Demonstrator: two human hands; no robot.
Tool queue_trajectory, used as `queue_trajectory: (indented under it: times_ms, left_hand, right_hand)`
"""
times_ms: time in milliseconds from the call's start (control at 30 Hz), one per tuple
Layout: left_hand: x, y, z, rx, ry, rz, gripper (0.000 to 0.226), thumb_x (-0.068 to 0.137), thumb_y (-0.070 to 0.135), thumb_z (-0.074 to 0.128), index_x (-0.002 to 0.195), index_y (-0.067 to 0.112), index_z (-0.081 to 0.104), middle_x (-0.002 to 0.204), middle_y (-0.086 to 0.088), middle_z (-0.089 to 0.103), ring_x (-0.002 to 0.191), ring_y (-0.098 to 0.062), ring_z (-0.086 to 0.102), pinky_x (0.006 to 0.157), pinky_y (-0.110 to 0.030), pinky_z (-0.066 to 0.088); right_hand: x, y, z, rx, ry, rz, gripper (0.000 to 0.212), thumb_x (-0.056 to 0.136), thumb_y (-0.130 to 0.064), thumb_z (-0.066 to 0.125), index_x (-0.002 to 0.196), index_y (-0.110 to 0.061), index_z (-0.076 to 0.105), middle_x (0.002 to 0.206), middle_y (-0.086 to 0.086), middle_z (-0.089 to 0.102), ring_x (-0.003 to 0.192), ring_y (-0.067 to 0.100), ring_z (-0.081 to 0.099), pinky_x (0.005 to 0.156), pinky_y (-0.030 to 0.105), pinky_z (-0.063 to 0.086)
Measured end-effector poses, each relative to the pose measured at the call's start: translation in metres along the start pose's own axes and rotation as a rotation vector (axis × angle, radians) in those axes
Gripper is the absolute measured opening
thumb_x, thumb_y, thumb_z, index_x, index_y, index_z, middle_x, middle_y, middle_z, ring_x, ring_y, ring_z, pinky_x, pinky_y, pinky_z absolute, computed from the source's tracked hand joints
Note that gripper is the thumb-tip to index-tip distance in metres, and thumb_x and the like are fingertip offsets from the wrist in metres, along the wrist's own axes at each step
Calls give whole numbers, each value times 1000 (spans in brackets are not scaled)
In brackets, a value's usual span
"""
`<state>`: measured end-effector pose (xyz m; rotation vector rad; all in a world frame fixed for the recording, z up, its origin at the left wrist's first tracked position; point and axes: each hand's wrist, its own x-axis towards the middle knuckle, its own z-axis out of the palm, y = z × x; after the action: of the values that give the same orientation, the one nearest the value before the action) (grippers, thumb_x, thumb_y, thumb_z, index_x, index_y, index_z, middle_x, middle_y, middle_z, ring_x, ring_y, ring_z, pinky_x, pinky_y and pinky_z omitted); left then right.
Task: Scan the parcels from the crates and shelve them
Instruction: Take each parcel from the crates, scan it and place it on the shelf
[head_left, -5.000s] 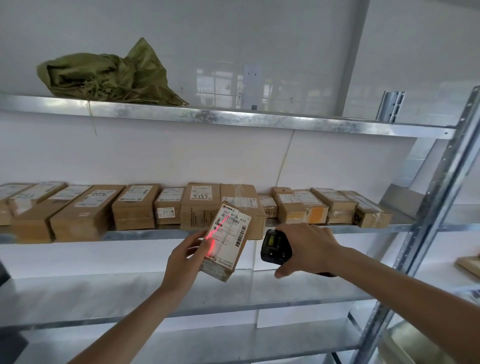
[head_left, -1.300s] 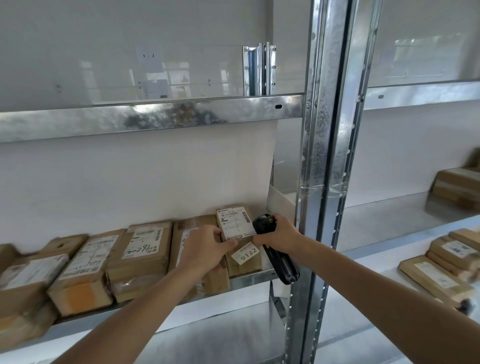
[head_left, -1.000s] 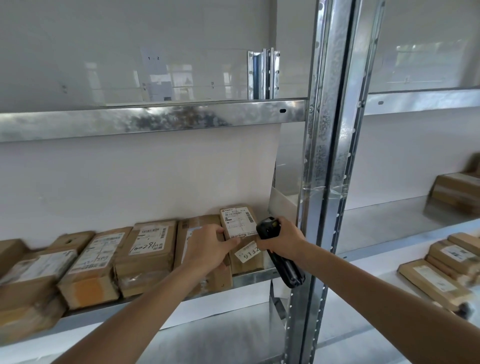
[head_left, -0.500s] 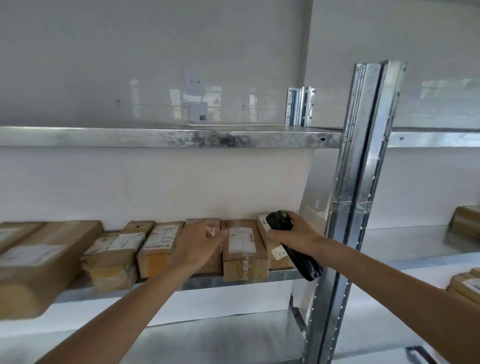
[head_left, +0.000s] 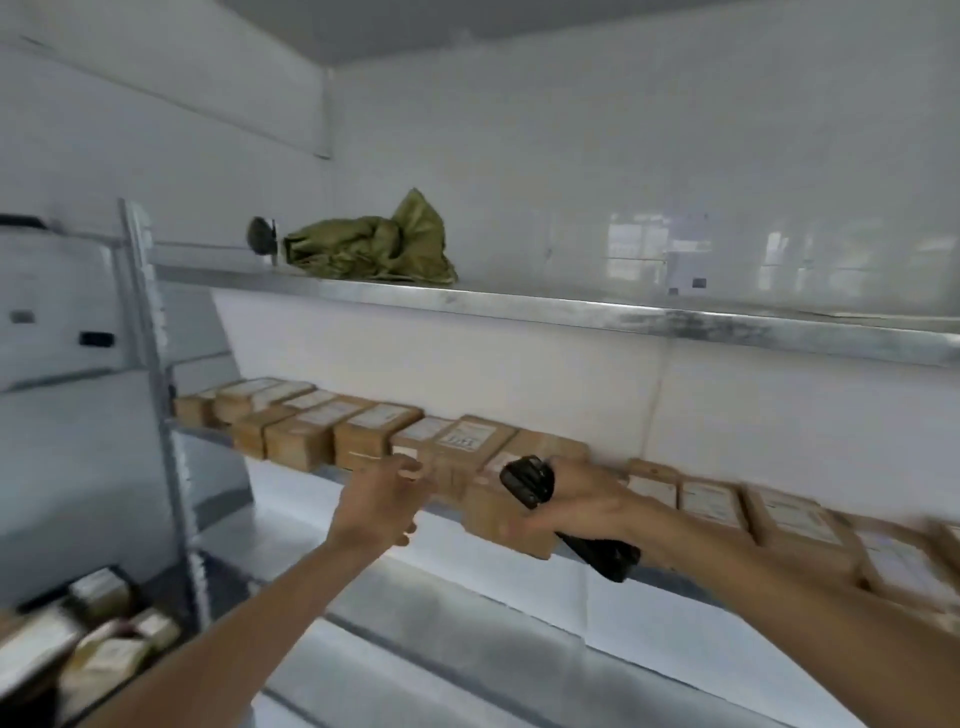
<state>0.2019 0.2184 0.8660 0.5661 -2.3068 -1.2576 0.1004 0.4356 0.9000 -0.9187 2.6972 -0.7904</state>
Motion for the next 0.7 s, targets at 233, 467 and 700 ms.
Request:
queue_trajectory:
  times_ms: [233,467,700]
  left_hand:
    - [-26,-124,-184,174,214,-173,22,93,39,64,113,32,67,88,2,75,60,-16,73,66,-38,64]
    - [-48,-234,-311,235,396,-348,10,85,43,66,75,39,66,83,0,76,60,-21,73,64,-44,63]
    - [-19,-333,-391,265,468,-463,13,92,38,65,94,26,71,70,-4,74,54,-21,72,59,-42,64]
  right_hand:
    - [71,-158,127,-124,-236,-244,62,65,-51,93,105,-25,54,101,-5,64,93,12,62,80,32,54]
    - [128,-286,253,-106,-403,-450,65,64,-49,94,113,-30,57,105,-10,63,95,8,60,74,25,50]
    - [218,-373,373,-94,-420,-626,89,52,-73,87,127,-35,57,114,-14,67,103,9,65,87,31,57]
